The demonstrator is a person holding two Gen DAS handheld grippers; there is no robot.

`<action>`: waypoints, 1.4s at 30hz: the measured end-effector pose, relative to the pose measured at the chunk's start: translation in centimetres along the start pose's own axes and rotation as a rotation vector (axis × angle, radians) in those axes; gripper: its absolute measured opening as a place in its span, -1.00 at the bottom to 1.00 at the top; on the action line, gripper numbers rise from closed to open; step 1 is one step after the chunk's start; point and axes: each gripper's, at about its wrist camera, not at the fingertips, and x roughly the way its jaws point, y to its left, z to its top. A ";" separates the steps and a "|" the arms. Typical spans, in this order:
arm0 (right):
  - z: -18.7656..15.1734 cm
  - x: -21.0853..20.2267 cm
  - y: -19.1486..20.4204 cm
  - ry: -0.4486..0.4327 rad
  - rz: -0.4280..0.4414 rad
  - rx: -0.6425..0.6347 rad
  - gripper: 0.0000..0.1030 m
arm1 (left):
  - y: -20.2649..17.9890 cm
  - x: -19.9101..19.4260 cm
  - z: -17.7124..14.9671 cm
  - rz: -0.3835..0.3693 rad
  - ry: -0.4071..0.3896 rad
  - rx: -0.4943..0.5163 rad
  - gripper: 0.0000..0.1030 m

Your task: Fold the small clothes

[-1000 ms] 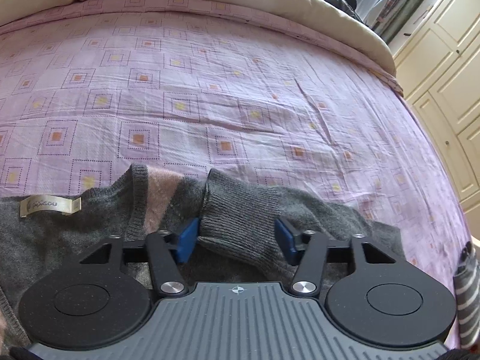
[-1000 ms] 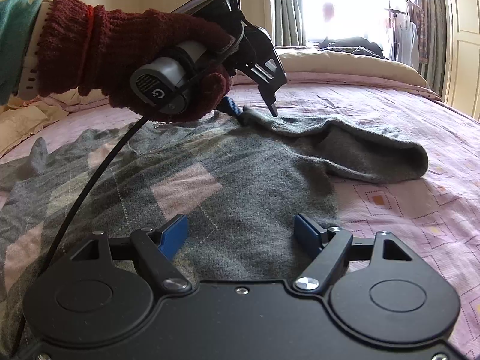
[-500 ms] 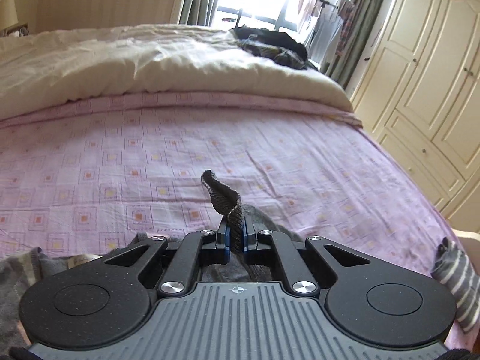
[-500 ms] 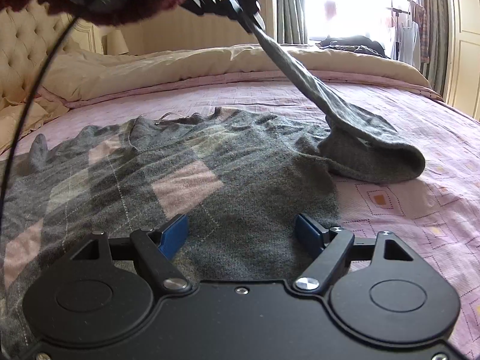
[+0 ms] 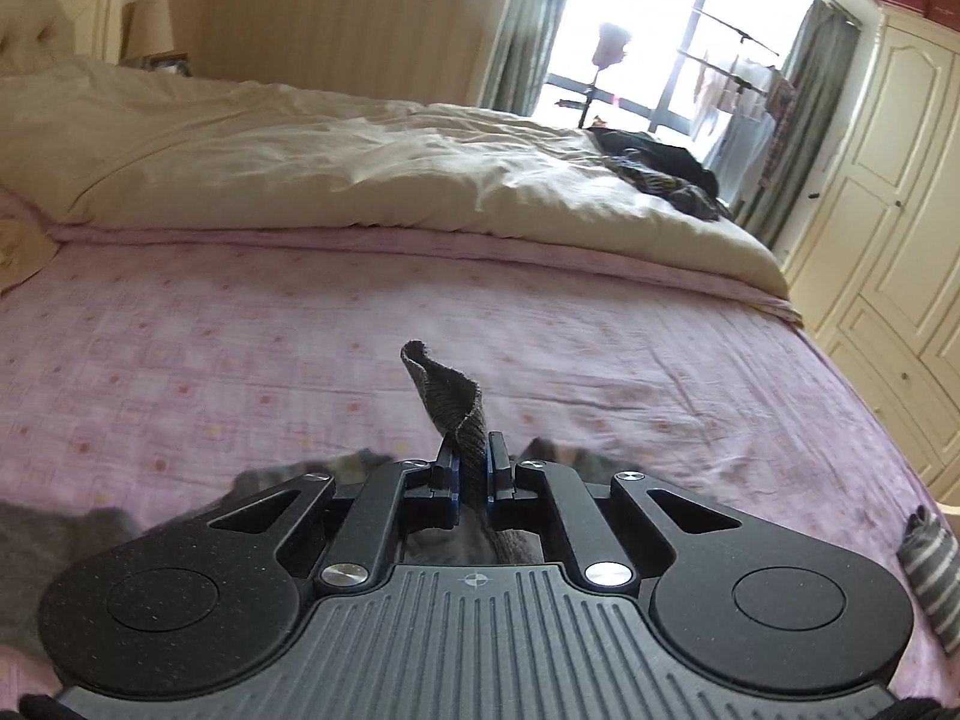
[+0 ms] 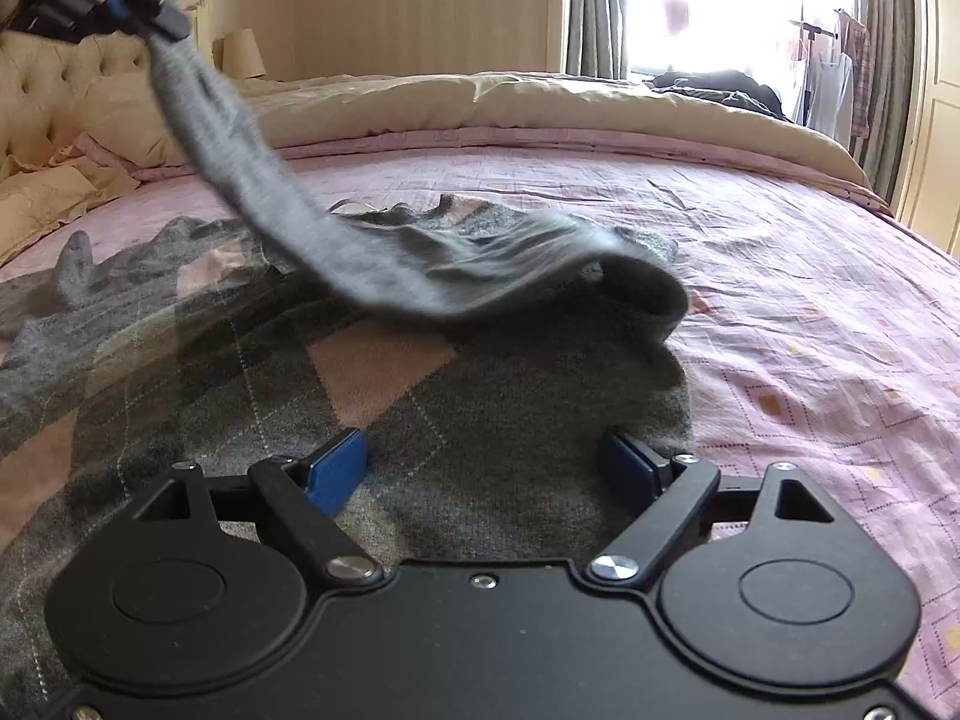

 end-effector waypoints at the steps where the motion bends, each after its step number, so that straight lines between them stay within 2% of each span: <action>1: 0.0 0.0 0.0 0.001 -0.001 -0.002 0.68 | 1.1 0.0 -0.5 0.013 0.007 -0.016 -0.87; 6: 0.0 0.1 0.1 0.004 -0.004 -0.007 0.70 | 5.4 0.2 -2.9 0.084 0.043 -0.043 -0.87; 12: 0.1 0.2 0.3 0.008 -0.006 -0.006 0.72 | 9.3 2.1 -6.5 0.108 0.128 -0.092 -0.86; 17: 0.3 0.5 0.3 0.018 -0.001 -0.004 0.78 | 11.1 3.8 -9.5 0.134 0.182 -0.088 -0.81; 21: 0.5 0.7 0.2 0.026 0.002 -0.004 0.82 | 11.5 3.9 -11.2 0.157 0.141 -0.034 -0.69; 23: 0.5 0.8 0.1 0.030 0.010 0.002 0.84 | 11.3 3.4 -11.8 0.168 0.102 -0.004 -0.49; 25: 0.7 0.8 -0.2 0.037 0.028 0.010 0.89 | 11.2 3.0 -12.7 0.180 0.058 0.002 -0.16; 26: 0.8 0.8 -0.3 0.041 0.037 0.015 0.90 | 11.3 2.8 -13.2 0.166 0.031 0.000 -0.07; 28: 0.9 0.8 -0.5 0.048 0.051 0.019 0.90 | 11.2 2.6 -14.5 0.112 -0.037 0.004 0.44; 29: 1.0 0.6 -0.6 0.055 0.059 0.017 0.89 | 11.1 2.5 -15.1 0.093 -0.064 0.016 0.56; 30: 1.2 0.5 -0.7 0.060 0.064 0.012 0.85 | 10.7 2.5 -15.6 0.090 -0.077 0.041 0.66; 32: 1.9 -0.2 -1.1 0.053 0.068 0.001 0.65 | 10.1 2.5 -15.4 0.109 -0.072 0.071 0.70; 33: 2.2 -0.5 -1.4 0.043 0.065 0.001 0.62 | 9.9 2.6 -15.4 0.114 -0.066 0.076 0.72; 37: 5.1 -1.2 -3.4 -0.031 0.019 0.054 0.62 | 9.9 2.8 -15.7 0.119 -0.070 0.078 0.74; 39: 6.9 0.1 -4.6 -0.014 -0.010 0.084 0.57 | 10.0 3.0 -15.7 0.117 -0.065 0.077 0.78; 42: 8.4 3.5 -5.8 0.068 -0.056 0.100 -0.07 | 9.8 3.3 -15.7 0.121 -0.059 0.087 0.81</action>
